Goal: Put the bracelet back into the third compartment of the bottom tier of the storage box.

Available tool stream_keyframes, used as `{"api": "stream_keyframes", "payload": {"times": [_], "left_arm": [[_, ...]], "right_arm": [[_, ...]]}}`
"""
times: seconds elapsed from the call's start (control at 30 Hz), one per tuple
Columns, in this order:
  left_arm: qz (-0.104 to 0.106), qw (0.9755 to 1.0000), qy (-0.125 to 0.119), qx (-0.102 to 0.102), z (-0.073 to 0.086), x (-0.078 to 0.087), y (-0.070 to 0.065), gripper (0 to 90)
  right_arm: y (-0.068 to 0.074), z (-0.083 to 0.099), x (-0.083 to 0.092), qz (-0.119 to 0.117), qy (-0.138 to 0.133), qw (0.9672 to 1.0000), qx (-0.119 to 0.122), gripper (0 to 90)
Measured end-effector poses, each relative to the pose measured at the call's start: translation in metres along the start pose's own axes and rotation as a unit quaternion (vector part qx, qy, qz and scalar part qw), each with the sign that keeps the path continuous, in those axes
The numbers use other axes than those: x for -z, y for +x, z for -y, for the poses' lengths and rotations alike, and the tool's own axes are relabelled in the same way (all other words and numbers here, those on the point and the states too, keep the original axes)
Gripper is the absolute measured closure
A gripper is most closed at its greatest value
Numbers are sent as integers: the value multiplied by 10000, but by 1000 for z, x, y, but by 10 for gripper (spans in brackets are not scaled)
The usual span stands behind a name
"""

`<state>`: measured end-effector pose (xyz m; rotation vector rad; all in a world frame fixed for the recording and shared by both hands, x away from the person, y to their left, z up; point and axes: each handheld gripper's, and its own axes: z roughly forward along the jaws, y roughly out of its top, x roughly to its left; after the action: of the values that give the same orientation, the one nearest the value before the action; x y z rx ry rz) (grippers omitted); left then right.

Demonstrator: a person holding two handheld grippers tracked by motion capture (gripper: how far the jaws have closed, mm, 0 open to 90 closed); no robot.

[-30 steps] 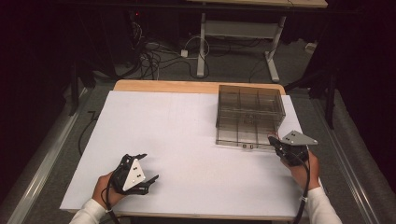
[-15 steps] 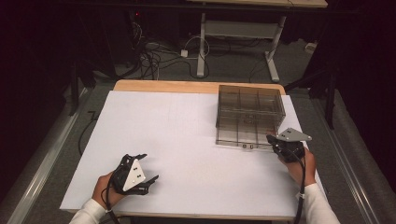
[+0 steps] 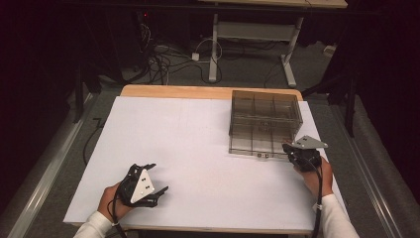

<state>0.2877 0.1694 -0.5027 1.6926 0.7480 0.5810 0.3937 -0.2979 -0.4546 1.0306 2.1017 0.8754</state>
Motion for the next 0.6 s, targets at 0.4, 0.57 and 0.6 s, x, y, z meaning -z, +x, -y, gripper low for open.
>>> {"api": "stream_keyframes", "payload": {"times": [0.4,0.57,0.6], "left_arm": [[5,10000,39,-17,1,-1,0,181],[8,10000,42,-18,1,-1,0,181],[1,10000,43,-26,1,-1,0,182]], "right_arm": [[-1,1,-2,61,33,10000,-21,900],[-2,2,-4,77,51,10000,-38,900],[-2,2,-4,68,64,9999,-44,900]]}}
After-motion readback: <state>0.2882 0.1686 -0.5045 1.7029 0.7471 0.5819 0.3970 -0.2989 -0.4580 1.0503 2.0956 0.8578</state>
